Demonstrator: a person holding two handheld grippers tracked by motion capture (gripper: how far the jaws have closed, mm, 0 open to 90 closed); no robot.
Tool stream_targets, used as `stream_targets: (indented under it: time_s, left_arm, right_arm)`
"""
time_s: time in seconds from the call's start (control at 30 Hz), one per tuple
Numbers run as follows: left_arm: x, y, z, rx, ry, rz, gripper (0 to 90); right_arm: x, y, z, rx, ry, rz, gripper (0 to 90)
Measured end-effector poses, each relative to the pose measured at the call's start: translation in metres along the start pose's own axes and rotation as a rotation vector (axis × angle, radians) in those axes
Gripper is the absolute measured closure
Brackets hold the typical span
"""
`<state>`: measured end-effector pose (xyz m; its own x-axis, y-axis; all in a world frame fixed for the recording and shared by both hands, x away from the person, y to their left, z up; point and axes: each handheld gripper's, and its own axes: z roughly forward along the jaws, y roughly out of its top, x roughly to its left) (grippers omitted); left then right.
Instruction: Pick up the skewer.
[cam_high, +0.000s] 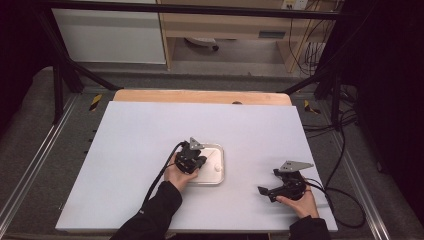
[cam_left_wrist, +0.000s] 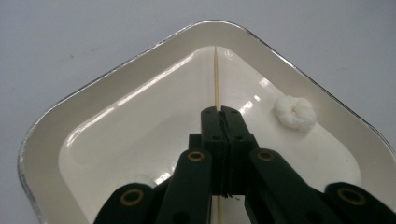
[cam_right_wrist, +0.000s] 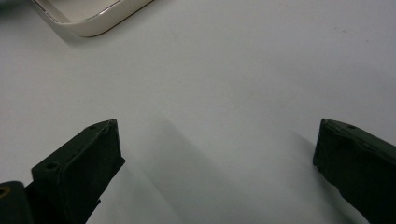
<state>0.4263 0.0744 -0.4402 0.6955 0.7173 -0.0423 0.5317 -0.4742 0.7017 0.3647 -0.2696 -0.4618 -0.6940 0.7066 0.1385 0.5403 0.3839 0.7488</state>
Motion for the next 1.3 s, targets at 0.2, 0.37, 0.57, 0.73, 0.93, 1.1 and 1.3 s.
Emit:
stream_targets:
  time_s: [0.2,0.37,0.57,0.73,0.93,1.1,1.3]
  left_arm:
    - [-0.001,0.0,0.002,0.014,-0.012,0.008,89.0]
    - [0.0,0.0,-0.003,0.049,0.005,0.015,78.5]
    - [-0.004,-0.008,-0.014,0.09,0.023,0.078,77.4]
    - [-0.001,-0.012,-0.015,0.088,0.037,0.054,81.5]
    - [-0.007,-0.014,-0.017,0.088,0.062,0.049,88.1]
    - [-0.007,-0.016,-0.017,0.074,0.069,0.046,88.9]
    - [-0.004,-0.018,-0.019,0.046,0.04,0.045,89.1]
  right_arm:
    - [0.0,0.0,0.0,0.0,-0.001,0.0,1.6]
    - [0.0,0.0,0.0,-0.001,-0.001,-0.001,1.6]
    - [0.0,0.0,0.0,-0.001,-0.002,0.002,1.6]
    - [0.0,0.0,0.0,0.0,-0.002,0.002,1.6]
    - [0.0,0.0,0.0,0.0,-0.002,0.0,1.6]
    - [0.001,0.0,0.0,-0.001,0.0,0.0,1.6]
    - [0.0,0.0,0.0,0.001,0.0,-0.004,1.6]
